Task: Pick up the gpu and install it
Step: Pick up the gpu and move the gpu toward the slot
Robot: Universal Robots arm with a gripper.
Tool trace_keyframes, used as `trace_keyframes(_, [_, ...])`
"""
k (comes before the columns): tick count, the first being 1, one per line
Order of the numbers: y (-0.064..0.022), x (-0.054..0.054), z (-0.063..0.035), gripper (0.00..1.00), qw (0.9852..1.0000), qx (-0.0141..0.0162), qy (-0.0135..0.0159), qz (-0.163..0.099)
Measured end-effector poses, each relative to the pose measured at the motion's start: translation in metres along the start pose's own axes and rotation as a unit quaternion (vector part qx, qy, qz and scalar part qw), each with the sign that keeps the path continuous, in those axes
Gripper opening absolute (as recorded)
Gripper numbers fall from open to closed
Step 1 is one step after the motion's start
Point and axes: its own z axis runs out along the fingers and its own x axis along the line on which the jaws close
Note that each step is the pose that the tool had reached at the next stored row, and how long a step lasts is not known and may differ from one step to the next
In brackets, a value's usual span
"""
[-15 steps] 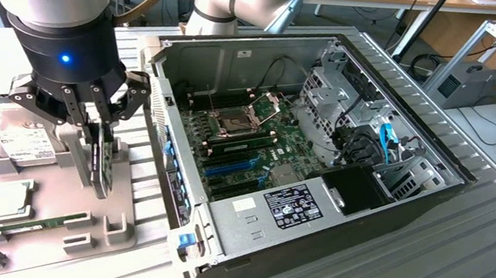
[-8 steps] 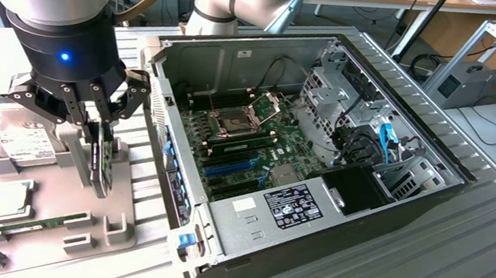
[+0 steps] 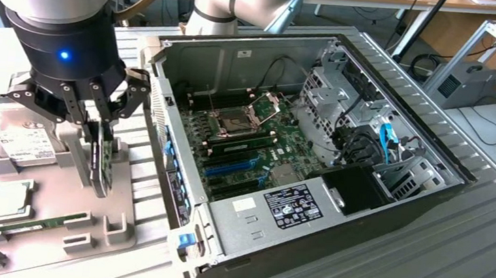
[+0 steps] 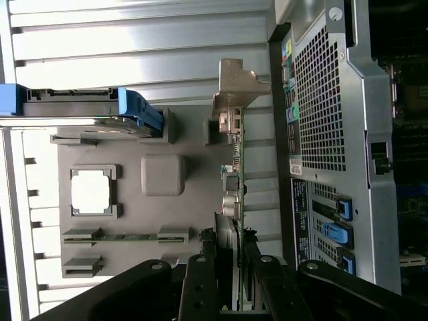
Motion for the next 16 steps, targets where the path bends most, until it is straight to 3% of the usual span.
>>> trace_keyframes(1, [0.0000,-0.0001,-0.0003,0.26,1.0000,0.0010,-0.0001,0.000])
trace_keyframes(3, [0.0001,0.0001,-0.0006,0.26,1.0000,0.0073,-0.0006,0.000])
trace_keyframes(4, [0.0000,0.0001,-0.0006,0.26,0.9999,0.0132,-0.0010,0.000])
trace_keyframes(6, [0.0000,0.0000,-0.0010,0.26,0.9995,0.0301,-0.0023,-0.001])
trace_keyframes(9, [0.0000,0.0000,-0.0024,0.26,0.9994,0.0338,-0.0025,-0.001])
trace_keyframes(16, [0.0002,-0.0001,-0.0058,0.26,0.9994,0.0351,-0.0028,-0.001])
